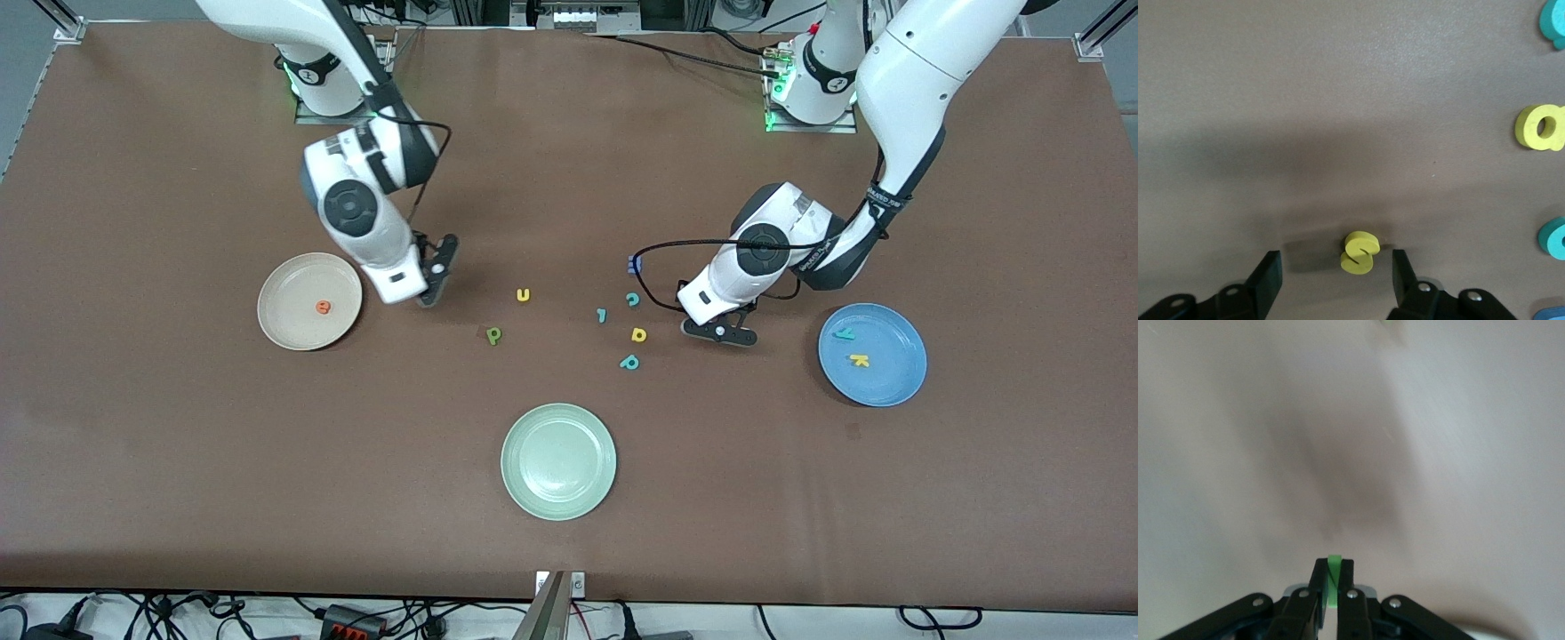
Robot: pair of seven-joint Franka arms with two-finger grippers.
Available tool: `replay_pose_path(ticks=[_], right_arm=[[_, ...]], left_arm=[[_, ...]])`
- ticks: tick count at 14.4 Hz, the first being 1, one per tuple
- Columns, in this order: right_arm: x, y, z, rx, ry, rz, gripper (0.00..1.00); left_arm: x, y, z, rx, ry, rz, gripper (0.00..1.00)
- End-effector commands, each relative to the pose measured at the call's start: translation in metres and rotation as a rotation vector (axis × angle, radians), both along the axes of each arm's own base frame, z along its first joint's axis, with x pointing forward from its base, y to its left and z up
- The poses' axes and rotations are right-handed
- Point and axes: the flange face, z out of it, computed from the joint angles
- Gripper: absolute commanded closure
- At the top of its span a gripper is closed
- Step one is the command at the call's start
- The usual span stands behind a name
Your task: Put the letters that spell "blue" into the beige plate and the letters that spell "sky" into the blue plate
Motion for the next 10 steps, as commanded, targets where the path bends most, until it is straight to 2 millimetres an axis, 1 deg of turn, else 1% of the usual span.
replay_pose_path(ticks=[1,2,3,4,5,6,7,8,9,10], right_arm=[[0.011,-0.064,0.003,-0.048,0.033,-0.102,0.94],[0.013,-0.083,-0.002,-0.064,0.045,-0.137,0.94],[0.013,-0.099,-0.009,-0.077,0.061,-0.167,0.94],[0.014,-0.122,-0.015,-0.082,0.071,-0.207,0.94],[0.015,-0.135,-0.02,-0.085,0.082,-0.232,0.94],[0.014,-0.14,-0.022,-0.091,0.094,-0.245,0.94],[0.011,-0.14,-0.025,-0.093,0.108,-0.238,0.93],[0.006,-0.14,-0.031,-0.096,0.123,-0.241,0.89],[0.004,-0.141,-0.033,-0.095,0.122,-0.241,0.83],[0.004,-0.14,-0.038,-0.099,0.124,-0.239,0.39]], left_arm=[[0.002,0.001,0.001,0.009,-0.018,-0.006,0.48],[0.001,-0.001,0.001,0.008,-0.018,-0.009,0.56],[0.001,-0.001,0.0,0.008,-0.016,-0.009,0.61],[0.001,-0.001,0.0,0.008,-0.016,-0.009,0.64],[0.002,-0.001,0.001,0.009,-0.018,-0.009,0.65],[0.001,-0.002,0.001,0.008,-0.018,-0.01,0.67],[0.001,-0.002,0.001,0.008,-0.018,-0.01,0.7],[0.001,-0.002,0.001,0.008,-0.018,-0.01,0.7],[0.001,-0.002,0.001,0.008,-0.018,-0.01,0.72],[0.002,-0.001,0.001,0.008,-0.018,-0.008,0.77]])
